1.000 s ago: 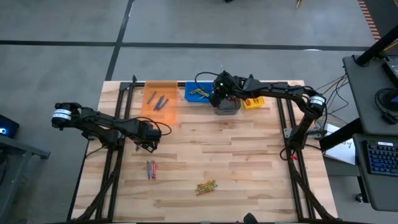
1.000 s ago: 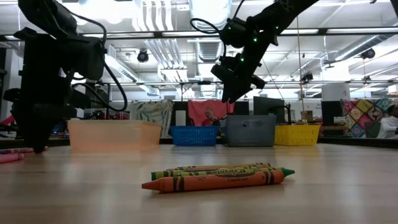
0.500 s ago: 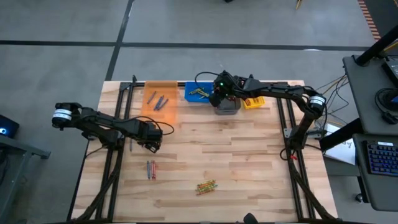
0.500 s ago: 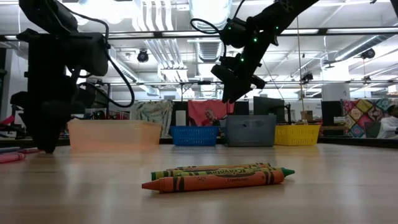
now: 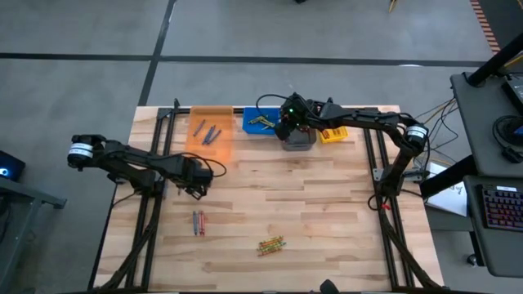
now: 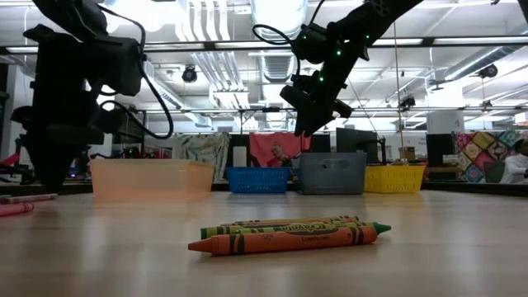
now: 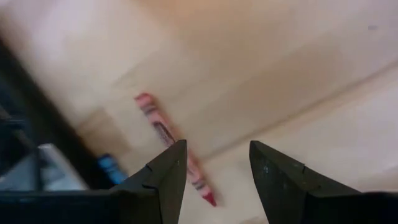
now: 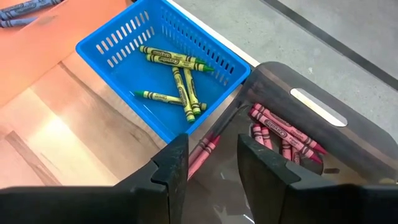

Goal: Sort crayons
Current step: Put the red crayon into the black bin

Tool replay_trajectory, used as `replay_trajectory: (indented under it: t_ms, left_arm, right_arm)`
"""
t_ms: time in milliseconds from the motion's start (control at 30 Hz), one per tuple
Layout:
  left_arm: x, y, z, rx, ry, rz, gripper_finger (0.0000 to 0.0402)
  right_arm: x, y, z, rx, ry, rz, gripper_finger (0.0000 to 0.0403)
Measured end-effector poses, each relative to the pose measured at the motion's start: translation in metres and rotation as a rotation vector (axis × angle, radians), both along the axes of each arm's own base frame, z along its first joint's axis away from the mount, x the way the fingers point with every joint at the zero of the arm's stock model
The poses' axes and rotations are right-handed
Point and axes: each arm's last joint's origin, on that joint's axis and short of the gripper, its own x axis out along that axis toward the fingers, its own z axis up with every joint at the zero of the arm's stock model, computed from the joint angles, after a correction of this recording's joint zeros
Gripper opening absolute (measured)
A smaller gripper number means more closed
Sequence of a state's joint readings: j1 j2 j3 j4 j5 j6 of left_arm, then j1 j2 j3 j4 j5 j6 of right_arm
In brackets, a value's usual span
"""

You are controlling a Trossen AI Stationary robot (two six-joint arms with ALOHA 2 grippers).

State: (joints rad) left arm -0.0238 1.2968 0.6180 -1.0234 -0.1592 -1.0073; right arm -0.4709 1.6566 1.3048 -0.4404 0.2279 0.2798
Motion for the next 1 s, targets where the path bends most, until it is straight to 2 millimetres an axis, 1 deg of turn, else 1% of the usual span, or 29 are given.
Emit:
replay_trajectory:
  t_ms: [133,333,600,700,867,1000]
  left_arm:
    - [-0.007,0.001,-0.002,0.04,0.057,-0.001,0.0158]
    - [-0.016,0.002,-0.015,0.055,0.072,0.019,0.0158]
    - [-0.016,0.004,-0.017,0.086,0.055,0.053,0.0158]
    - [-0.017,0.007,-0.017,0.14,0.052,0.101,0.0158]
    - [-0.017,0.017,-0.024,0.159,0.129,0.157,0.0149]
    - [-0.015,0.02,-0.032,0.146,0.207,0.146,0.0138]
  right_arm:
    - [0.0,0.0,0.0,-0.001,-0.001,0.0,0.0127]
    - [0.0,0.0,0.0,-0.002,-0.003,0.0,0.0129]
    - [0.0,0.0,0.0,-0.002,-0.004,0.0,0.0123]
    - [0.0,0.0,0.0,-0.002,-0.004,0.0,0.0123]
    - [0.001,0.002,0.0,-0.002,-0.004,0.006,0.0123]
    - [0.002,0.003,0.0,-0.002,-0.004,0.011,0.0123]
